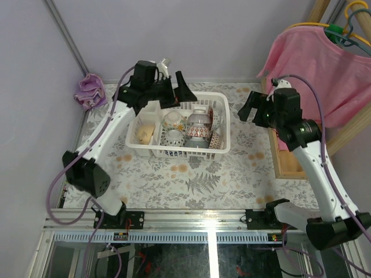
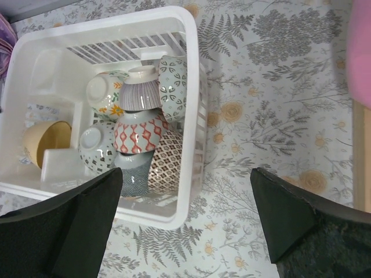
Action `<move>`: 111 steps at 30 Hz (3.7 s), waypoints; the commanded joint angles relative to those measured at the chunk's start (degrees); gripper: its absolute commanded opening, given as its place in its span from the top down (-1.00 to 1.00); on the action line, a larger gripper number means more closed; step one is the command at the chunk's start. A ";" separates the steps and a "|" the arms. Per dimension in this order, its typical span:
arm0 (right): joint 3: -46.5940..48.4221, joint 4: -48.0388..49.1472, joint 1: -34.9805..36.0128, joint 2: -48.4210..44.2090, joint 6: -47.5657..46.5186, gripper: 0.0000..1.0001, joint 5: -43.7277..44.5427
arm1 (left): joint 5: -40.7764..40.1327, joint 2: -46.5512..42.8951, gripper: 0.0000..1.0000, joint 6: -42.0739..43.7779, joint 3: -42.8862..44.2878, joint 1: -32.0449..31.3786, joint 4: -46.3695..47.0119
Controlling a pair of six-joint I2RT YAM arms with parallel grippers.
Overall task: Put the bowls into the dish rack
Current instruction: Place the bowl in the dish rack, then reset both arms
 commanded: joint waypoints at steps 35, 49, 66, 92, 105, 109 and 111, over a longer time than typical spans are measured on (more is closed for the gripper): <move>-46.68 21.91 0.32 -36.67 -14.13 -0.98 37.83 | -59.47 -60.08 -1.00 13.97 -66.19 -0.89 22.88; -58.92 36.40 0.37 -32.78 -15.54 -0.98 42.89 | -66.73 -72.43 -1.00 12.69 -81.13 -0.99 27.63; -58.45 34.17 0.34 -24.21 -6.24 -0.98 54.27 | -69.40 -66.88 -1.00 18.26 -86.78 -2.26 36.81; -68.06 36.42 0.32 -52.04 -14.53 -0.98 37.17 | -71.73 -69.84 -1.00 18.95 -87.95 -4.32 37.13; -70.40 46.25 0.32 -38.62 -23.12 -0.98 32.52 | -71.76 -70.22 -1.00 19.24 -88.21 -4.53 37.59; -72.00 50.42 0.36 -34.96 -23.29 -0.98 30.43 | -71.99 -69.56 -1.00 19.07 -88.03 -4.50 37.63; -71.15 49.81 0.34 -32.71 -27.83 -0.98 20.07 | -72.24 -69.29 -1.00 18.98 -87.95 -4.45 37.71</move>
